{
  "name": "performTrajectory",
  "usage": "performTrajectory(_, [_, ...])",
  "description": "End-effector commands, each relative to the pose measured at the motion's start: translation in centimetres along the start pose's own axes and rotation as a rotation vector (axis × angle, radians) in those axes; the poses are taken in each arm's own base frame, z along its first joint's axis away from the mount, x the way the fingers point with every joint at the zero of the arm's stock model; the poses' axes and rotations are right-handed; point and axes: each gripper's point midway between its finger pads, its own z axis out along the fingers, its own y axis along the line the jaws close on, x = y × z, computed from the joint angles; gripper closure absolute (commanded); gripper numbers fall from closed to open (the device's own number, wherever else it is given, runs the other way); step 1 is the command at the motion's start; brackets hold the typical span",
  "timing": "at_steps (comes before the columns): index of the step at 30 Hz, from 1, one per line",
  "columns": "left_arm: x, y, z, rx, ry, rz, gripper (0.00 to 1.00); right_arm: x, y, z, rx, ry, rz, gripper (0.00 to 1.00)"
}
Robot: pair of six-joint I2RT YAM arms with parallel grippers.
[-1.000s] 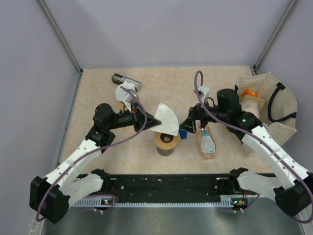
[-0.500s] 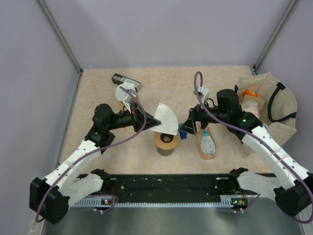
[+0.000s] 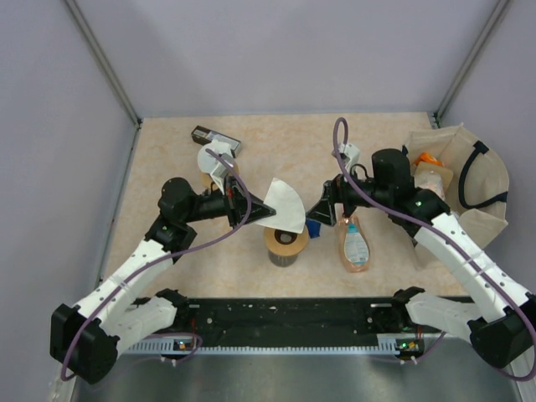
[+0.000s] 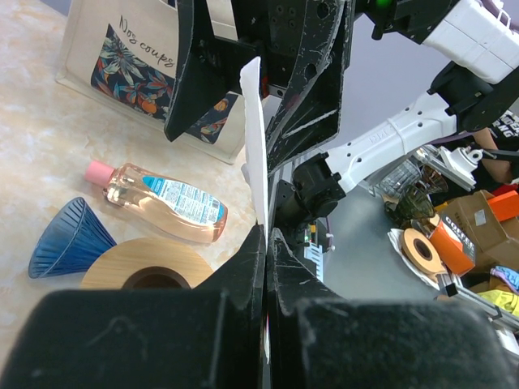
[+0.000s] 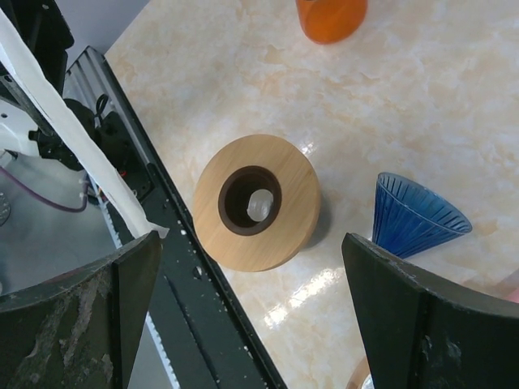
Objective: Place the coffee filter in the dripper
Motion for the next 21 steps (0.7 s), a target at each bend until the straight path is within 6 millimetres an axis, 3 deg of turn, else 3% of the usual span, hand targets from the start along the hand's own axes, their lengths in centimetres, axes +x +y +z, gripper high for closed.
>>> performTrajectory(1, [-1.0,-1.3,-0.1,0.035,-0.024,0.053,1.0,-2.6,1.4,-0.6,-0.047,-0.065,-0.054,0.07])
performTrajectory(21, [-1.0,-1.2,0.2,0.059,-0.022,0.043,1.0,-3.5,4.7,1.3,-0.333,-0.088,-0.009,0.11])
